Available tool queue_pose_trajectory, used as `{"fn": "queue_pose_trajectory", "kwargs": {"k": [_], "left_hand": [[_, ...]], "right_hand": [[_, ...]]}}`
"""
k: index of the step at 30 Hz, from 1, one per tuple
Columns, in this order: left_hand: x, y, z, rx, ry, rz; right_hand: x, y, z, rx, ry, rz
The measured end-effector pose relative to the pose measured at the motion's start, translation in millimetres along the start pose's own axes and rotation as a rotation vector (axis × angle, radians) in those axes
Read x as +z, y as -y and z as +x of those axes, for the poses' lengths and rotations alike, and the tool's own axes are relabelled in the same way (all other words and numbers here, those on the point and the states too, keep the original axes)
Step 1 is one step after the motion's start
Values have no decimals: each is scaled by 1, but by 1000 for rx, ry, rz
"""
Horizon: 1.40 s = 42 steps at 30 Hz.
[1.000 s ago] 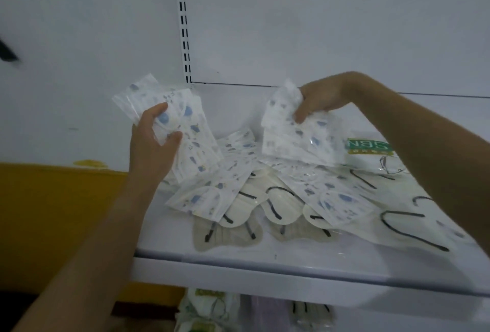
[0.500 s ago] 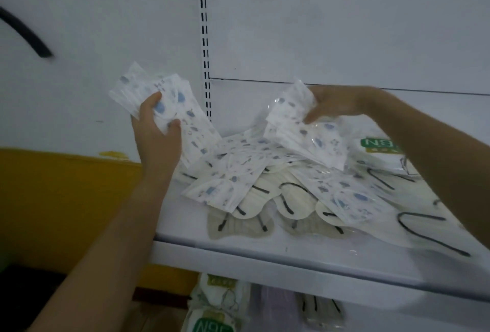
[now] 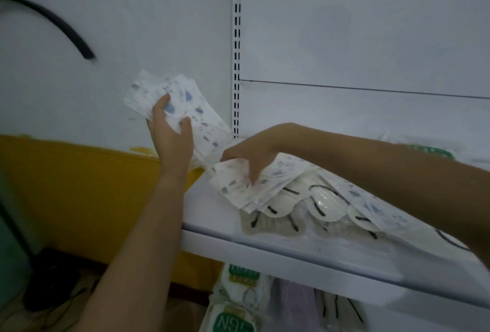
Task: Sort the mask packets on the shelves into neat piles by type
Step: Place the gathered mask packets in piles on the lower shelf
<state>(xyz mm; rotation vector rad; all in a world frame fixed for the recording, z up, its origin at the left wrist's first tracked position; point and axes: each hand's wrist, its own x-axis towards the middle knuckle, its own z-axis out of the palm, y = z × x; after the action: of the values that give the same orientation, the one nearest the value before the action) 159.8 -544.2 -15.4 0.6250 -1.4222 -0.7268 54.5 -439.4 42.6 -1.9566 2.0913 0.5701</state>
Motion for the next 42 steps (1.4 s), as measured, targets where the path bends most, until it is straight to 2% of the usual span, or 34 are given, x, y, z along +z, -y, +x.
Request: {"fn": "queue_pose_trajectory", "kwargs": {"k": [3, 10, 14, 16, 20, 23, 27, 29, 33, 39, 42], "left_hand": [[0, 3, 2, -35, 2, -40], [2, -2, -2, 16, 93, -6], [4, -2, -4, 43, 87, 23], [6, -4, -4, 45, 59, 12], [15, -14, -1, 17, -88, -107], [29, -21, 7, -6, -18, -183], [56, -32, 10, -90, 137, -214], [68, -31, 4, -114, 174, -209], [74, -19, -1, -43, 178, -107], [61, -7, 4, -52, 54, -18], [60, -7, 3, -28, 25, -1]], "right_hand": [[0, -6, -3, -11, -13, -8], [5, -9, 0, -43, -7, 17], [4, -13, -1, -51, -56, -11], [0, -17, -10, -62, -150, 34], [-29, -46, -59, 8, -450, 239], [-44, -88, -99, 94, -585, 452], [-33, -142, -116, 262, -526, 858], [-17, -158, -110, 328, -454, 966], [12, -158, -78, 368, -311, 782], [21, -132, -17, 299, -50, 403], [21, -130, -9, 290, -98, 254]]}}
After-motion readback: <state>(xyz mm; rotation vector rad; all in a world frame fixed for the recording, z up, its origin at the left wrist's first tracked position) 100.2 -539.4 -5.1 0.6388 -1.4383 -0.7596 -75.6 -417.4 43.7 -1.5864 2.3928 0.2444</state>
